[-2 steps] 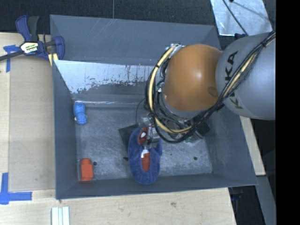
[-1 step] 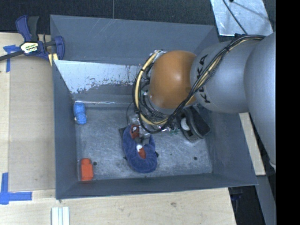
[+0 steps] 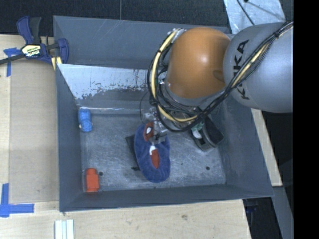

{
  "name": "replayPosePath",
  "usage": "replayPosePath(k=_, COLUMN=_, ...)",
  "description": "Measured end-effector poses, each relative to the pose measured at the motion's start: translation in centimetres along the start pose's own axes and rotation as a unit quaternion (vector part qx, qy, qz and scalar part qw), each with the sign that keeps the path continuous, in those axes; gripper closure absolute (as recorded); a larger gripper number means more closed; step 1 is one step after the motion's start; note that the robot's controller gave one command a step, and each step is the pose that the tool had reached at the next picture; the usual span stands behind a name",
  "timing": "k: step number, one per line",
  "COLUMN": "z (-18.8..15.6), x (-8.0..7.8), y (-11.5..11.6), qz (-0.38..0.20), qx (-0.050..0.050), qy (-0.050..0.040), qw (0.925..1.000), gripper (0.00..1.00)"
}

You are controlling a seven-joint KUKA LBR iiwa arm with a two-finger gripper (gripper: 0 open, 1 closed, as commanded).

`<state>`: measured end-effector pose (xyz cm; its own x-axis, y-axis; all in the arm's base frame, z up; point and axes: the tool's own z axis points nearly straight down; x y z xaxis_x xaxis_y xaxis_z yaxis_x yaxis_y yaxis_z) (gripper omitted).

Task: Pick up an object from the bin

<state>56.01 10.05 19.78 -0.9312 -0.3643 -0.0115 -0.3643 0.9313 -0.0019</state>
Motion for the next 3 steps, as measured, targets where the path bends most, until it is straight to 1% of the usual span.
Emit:
replayPosePath(k=1, z=0.5, x=0.2, y=0.0, qz=0.001, qx=-0.001, qy=0.004, qw=1.0, gripper=0.0)
replayPosePath(k=2, z=11.3, x=-0.4, y=-0.6, qz=0.054, qx=-0.001, qy=0.0073, qw=0.9985, gripper=0.0)
replayPosePath(k=3, z=10.7, x=-0.6, y=-0.7, qz=0.054, qx=0.0, qy=0.0025, qw=0.9986, gripper=1.0)
